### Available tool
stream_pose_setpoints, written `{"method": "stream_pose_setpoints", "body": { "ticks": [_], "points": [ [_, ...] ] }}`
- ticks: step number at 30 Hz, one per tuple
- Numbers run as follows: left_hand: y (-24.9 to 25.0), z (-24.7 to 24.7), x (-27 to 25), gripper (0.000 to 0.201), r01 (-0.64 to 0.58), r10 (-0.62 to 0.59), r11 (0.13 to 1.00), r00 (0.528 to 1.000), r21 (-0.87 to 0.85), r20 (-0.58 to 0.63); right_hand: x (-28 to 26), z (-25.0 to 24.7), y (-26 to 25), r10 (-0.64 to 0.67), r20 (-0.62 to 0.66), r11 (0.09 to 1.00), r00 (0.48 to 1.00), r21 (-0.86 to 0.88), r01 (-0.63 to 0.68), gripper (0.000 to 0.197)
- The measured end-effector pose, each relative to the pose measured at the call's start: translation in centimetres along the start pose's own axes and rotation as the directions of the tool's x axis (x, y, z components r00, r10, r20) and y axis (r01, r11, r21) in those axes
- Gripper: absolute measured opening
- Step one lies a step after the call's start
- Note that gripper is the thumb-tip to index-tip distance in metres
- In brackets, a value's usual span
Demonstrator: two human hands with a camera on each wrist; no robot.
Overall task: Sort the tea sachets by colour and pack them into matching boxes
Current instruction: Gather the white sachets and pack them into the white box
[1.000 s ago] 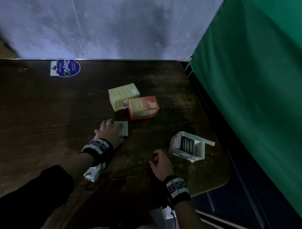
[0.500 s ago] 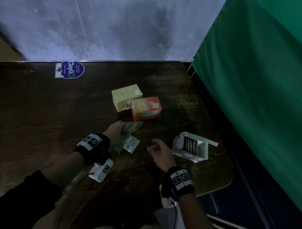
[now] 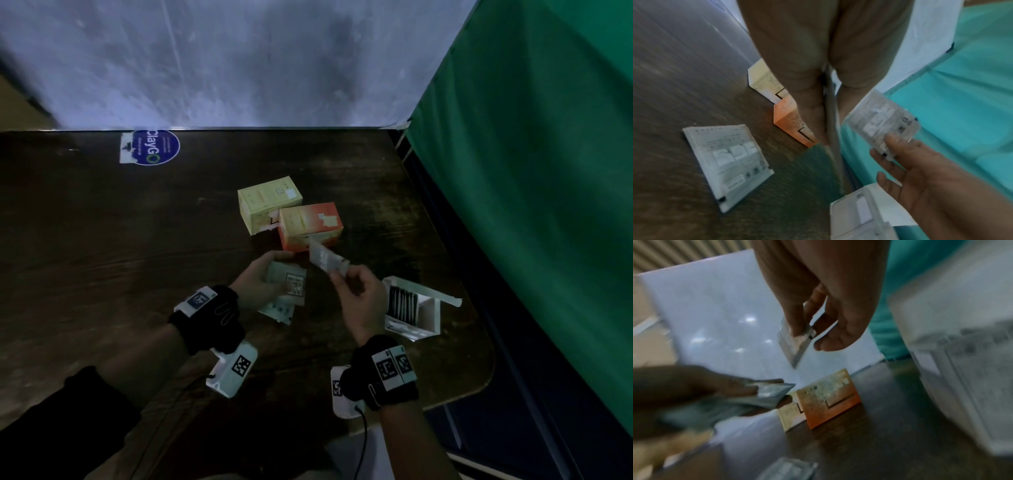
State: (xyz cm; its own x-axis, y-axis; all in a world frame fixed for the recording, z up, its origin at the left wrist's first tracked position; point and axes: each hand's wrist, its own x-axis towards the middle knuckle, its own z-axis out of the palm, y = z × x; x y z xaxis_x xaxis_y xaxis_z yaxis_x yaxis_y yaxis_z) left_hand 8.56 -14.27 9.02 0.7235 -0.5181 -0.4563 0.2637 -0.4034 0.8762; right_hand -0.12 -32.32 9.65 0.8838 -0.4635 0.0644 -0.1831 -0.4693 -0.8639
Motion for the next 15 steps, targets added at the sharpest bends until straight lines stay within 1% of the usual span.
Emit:
{"method": "stream_pose_setpoints", "body": {
  "ticks": [1, 2, 4, 5, 6, 7, 8, 9, 10, 12, 13, 14, 15],
  "points": [
    [0.1, 0.2, 0.0, 0.052, 0.005, -0.005, 0.999, 1.000, -0.041, 0.011, -0.2, 0.0, 0.0, -0.105, 0.019, 0.990, 0.994, -0.088, 0.106, 0.007],
    [0.2, 0.5, 0.1, 0.045, 0.006, -0.005, 0.996, 1.000, -0.089, 0.015, -0.5, 0.2, -0.1, -0.186, 0.076, 0.965, 0.980, -0.175, 0.196, 0.008],
    [0.6, 1.1, 0.1, 0.036, -0.004, 0.004, 0.985, 1.000, -0.171, 0.003, -1.0, 0.7, 0.1, -0.261, 0.224, 0.903, 0.939, -0.286, 0.320, 0.011],
    [0.8, 1.3, 0.1, 0.034, -0.016, 0.014, 0.981, 1.000, -0.194, -0.015, -1.2, 0.9, 0.2, -0.273, 0.279, 0.891, 0.921, -0.287, 0.351, 0.012],
    [0.9, 1.4, 0.1, 0.035, -0.033, 0.027, 0.978, 0.999, -0.206, -0.031, -1.3, 1.0, 0.2, -0.282, 0.314, 0.895, 0.907, -0.254, 0.366, 0.011],
    [1.0, 1.4, 0.0, 0.036, -0.050, 0.042, 0.978, 0.998, -0.202, -0.041, -1.4, 1.0, 0.1, -0.278, 0.333, 0.914, 0.901, -0.197, 0.355, 0.010],
    [1.0, 1.4, -0.1, 0.039, -0.072, 0.066, 0.982, 0.997, -0.175, -0.039, -1.5, 0.9, -0.1, -0.257, 0.339, 0.941, 0.905, -0.125, 0.314, 0.008],
    [1.0, 1.3, -0.1, 0.043, -0.088, 0.085, 0.985, 0.996, -0.151, -0.024, -1.5, 0.8, -0.4, -0.211, 0.328, 0.968, 0.921, -0.059, 0.242, 0.006],
    [0.9, 1.2, -0.2, 0.046, -0.102, 0.103, 0.986, 0.995, -0.133, 0.000, -1.4, 0.8, -0.7, -0.141, 0.291, 0.988, 0.946, -0.019, 0.153, 0.008],
    [0.9, 1.1, -0.5, 0.052, -0.139, 0.142, 0.987, 0.989, -0.079, 0.033, -1.0, 0.7, -0.9, 0.020, 0.163, 1.000, 0.986, 0.009, -0.021, 0.020],
    [1.0, 1.1, -0.6, 0.052, -0.156, 0.158, 0.986, 0.987, -0.052, 0.031, -0.7, 0.6, -0.8, 0.110, 0.121, 0.993, 0.986, 0.036, -0.116, 0.030],
    [1.0, 1.2, -0.6, 0.049, -0.170, 0.170, 0.985, 0.985, -0.026, 0.017, -0.4, 0.5, -0.8, 0.205, 0.123, 0.971, 0.971, 0.101, -0.218, 0.041],
    [1.0, 1.2, -0.6, 0.042, -0.180, 0.180, 0.984, 0.984, -0.004, -0.013, -0.1, 0.4, -0.6, 0.282, 0.154, 0.935, 0.947, 0.177, -0.307, 0.050]
  ]
}}
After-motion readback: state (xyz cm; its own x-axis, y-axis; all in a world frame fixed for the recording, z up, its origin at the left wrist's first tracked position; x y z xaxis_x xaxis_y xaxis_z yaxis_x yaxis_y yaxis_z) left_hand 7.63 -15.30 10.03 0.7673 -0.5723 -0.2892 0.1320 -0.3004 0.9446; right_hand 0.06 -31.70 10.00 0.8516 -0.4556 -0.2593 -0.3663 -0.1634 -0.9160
